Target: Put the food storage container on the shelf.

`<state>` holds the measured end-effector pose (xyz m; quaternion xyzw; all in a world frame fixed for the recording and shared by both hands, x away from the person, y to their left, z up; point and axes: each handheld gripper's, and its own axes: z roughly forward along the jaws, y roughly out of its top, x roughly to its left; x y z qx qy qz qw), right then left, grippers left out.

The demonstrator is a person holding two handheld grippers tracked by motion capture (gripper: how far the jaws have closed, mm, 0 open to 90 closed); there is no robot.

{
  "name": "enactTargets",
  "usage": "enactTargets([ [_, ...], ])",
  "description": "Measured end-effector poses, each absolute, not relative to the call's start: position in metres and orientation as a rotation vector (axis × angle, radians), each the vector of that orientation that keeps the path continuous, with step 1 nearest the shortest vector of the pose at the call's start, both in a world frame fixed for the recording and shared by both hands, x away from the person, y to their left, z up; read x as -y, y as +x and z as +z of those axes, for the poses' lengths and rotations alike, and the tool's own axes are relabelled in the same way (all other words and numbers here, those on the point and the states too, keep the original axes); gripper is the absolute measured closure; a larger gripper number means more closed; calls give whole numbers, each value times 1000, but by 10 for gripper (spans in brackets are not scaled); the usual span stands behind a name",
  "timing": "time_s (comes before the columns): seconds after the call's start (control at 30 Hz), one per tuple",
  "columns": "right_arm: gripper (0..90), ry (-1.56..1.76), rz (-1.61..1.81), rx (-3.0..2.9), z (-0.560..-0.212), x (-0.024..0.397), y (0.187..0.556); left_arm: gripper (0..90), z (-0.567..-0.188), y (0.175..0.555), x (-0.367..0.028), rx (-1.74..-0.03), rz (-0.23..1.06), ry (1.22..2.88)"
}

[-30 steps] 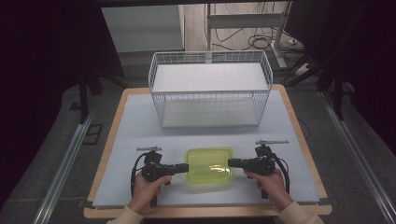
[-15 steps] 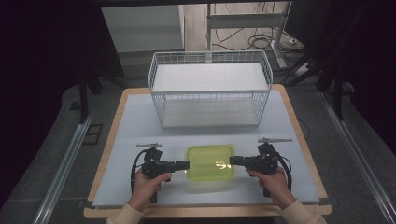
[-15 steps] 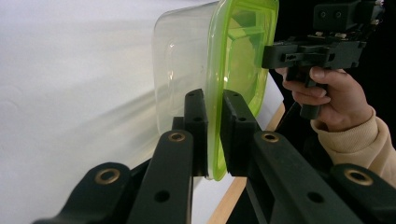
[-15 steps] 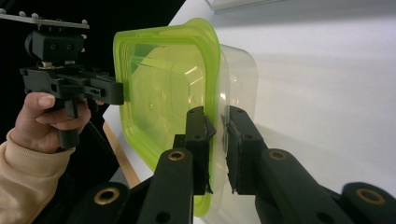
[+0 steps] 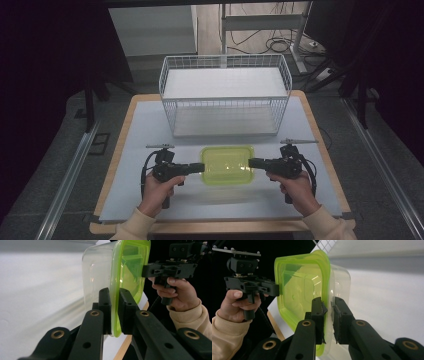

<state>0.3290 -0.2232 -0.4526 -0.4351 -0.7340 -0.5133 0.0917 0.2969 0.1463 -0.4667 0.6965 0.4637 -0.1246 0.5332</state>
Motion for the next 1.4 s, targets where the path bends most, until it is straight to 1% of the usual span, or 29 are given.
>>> enactTargets([
  [0.13, 804, -1289, -1540, 2194, -440, 222, 333, 828, -457, 300, -146, -1101, -277, 1663],
  [0.63, 804, -1272, -1570, 2214, -416, 216, 343, 828, -434, 312, -152, -1082, -250, 1654],
  [1.0, 805, -1267, -1601, 2240, -390, 216, 354, 827, -410, 325, -151, -1064, -218, 1660],
  [1.4, 806, -1266, -1626, 2242, -372, 214, 363, 827, -389, 336, -153, -1053, -201, 1655],
])
